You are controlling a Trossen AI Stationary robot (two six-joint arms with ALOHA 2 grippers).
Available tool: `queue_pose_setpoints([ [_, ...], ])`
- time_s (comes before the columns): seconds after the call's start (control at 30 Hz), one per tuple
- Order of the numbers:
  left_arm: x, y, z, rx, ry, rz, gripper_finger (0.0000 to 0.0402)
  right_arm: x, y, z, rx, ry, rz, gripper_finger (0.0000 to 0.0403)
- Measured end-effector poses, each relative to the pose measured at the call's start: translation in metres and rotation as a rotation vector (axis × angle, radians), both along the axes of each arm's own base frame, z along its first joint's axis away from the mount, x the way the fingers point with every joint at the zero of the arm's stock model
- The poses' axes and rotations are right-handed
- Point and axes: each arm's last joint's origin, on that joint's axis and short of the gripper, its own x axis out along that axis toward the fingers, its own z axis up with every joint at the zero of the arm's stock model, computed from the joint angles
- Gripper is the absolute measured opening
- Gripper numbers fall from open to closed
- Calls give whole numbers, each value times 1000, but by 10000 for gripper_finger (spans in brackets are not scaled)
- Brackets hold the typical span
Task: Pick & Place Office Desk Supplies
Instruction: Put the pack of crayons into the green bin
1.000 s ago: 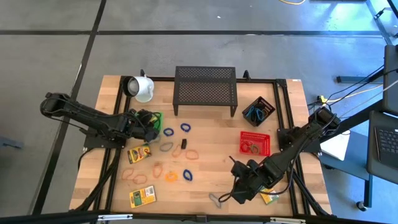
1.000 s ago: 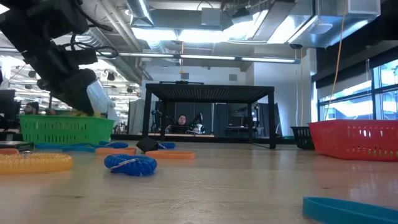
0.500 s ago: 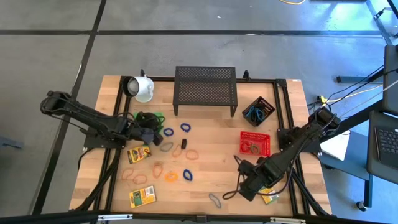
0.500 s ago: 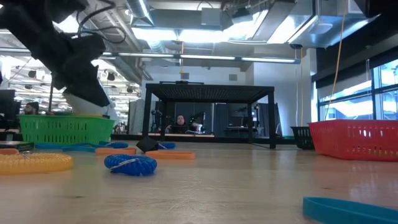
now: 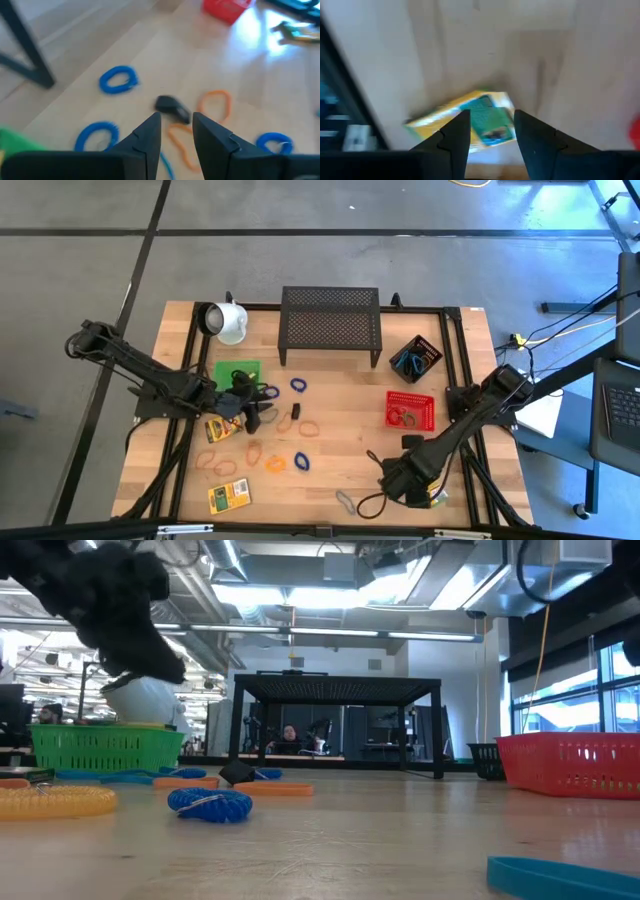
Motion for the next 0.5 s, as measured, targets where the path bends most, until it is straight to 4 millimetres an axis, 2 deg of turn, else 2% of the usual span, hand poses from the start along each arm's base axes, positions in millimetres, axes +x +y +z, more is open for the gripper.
queue_pose_setpoints([
  [0.1,2,-5,5,15,-48,-43,104,0,-2,-5,-55,-7,47,152],
  [0.5,4,-17,13,37,-140,-138,102,-3,-4,-19,-76,34,95,153],
])
